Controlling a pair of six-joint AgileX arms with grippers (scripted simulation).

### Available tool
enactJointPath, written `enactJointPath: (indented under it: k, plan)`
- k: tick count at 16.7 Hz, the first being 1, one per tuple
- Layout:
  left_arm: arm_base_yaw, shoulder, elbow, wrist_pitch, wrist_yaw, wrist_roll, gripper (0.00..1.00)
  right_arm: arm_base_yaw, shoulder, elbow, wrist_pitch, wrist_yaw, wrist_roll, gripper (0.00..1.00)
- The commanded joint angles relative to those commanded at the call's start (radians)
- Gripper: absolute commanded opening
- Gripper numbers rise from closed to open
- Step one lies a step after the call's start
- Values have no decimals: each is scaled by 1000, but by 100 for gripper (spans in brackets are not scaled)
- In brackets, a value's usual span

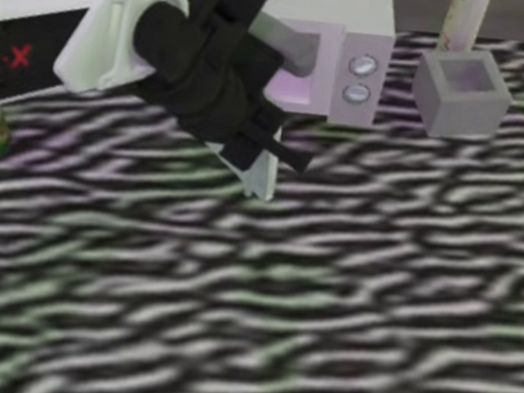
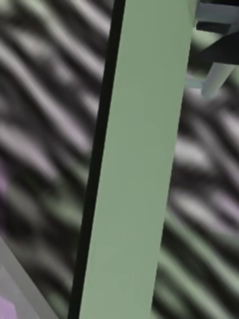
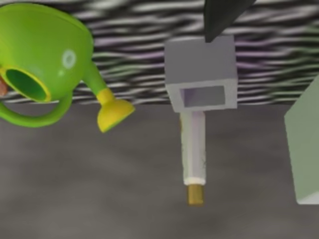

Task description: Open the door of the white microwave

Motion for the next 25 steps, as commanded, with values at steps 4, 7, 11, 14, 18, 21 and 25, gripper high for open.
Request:
enactJointPath:
  k: [4,7,11,14,18,21,25]
  plan:
    - [30,-33,-33,2,38,76,0,0,0,0,0,0,0,100]
    - [53,-54,-60,0,70,135,0,0,0,0,0,0,0,100]
    - [54,-54,-63,-1,72,140,0,0,0,0,0,0,0,100]
    - [54,-54,-63,-1,72,140,0,0,0,0,0,0,0,100]
    - [54,-54,-63,-1,72,140,0,0,0,0,0,0,0,100]
    - [54,-54,-63,-1,72,140,0,0,0,0,0,0,0,100]
    - [54,-54,-63,-1,72,140,0,0,0,0,0,0,0,100]
